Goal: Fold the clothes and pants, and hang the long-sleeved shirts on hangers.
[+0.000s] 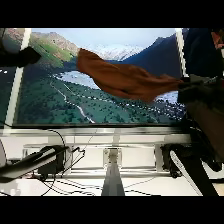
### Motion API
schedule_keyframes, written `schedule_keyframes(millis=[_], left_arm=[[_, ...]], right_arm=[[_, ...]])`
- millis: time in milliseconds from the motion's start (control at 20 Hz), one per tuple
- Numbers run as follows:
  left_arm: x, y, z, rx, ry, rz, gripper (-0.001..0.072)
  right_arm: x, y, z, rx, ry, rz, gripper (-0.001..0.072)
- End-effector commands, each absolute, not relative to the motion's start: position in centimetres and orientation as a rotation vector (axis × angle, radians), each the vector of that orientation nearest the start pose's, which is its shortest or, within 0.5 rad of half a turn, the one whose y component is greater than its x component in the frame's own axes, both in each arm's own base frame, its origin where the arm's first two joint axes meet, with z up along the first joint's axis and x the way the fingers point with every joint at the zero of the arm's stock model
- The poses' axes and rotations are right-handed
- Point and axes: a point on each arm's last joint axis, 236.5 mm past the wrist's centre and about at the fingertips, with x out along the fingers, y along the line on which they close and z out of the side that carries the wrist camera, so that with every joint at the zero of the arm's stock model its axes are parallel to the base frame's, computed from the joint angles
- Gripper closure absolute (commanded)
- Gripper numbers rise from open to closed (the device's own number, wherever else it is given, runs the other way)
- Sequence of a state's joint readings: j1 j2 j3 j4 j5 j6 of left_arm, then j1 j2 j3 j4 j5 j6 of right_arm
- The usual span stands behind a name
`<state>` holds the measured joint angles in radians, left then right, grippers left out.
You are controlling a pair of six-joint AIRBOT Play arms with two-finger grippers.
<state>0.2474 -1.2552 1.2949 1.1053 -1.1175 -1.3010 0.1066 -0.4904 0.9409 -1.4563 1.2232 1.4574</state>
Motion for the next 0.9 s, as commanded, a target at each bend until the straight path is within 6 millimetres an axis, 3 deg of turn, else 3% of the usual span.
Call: schedule_keyframes(millis=[0, 250, 450, 600, 700, 750, 850], left_arm=[[41.9, -2.9, 3.3, -0.382, 1.201, -0.301, 0.0092], [46.1, -12.1, -3.3, -0.521, 1.189, -0.525, 0.0097], [46.5, -17.9, -8.8, -0.481, 1.212, -0.583, 0.0097], [47.9, -18.8, -10.9, -0.455, 1.174, -0.528, 0.0098], [49.7, -18.3, -10.7, -0.473, 1.111, -0.476, 0.011], [50.4, -18.1, -10.5, -0.492, 1.084, -0.454, 0.0167], [51.7, -17.6, -10.3, -0.494, 1.034, -0.412, 0.0183]], right_arm=[[22.6, 4.4, 17.2, -0.095, 0.786, 0.218, 0.07], [23.1, 4.5, 16.4, -0.095, 0.818, 0.22, 0.0701], [23.4, 4.6, 15.9, -0.091, 0.838, 0.223, 0.0701], [23.5, 4.8, 15.8, -0.086, 0.842, 0.229, 0.0701], [23.4, 4.9, 15.9, -0.084, 0.842, 0.233, 0.07], [23.4, 5.0, 15.9, -0.082, 0.842, 0.235, 0.07], [23.4, 5.0, 15.9, -0.082, 0.842, 0.235, 0.0701]])
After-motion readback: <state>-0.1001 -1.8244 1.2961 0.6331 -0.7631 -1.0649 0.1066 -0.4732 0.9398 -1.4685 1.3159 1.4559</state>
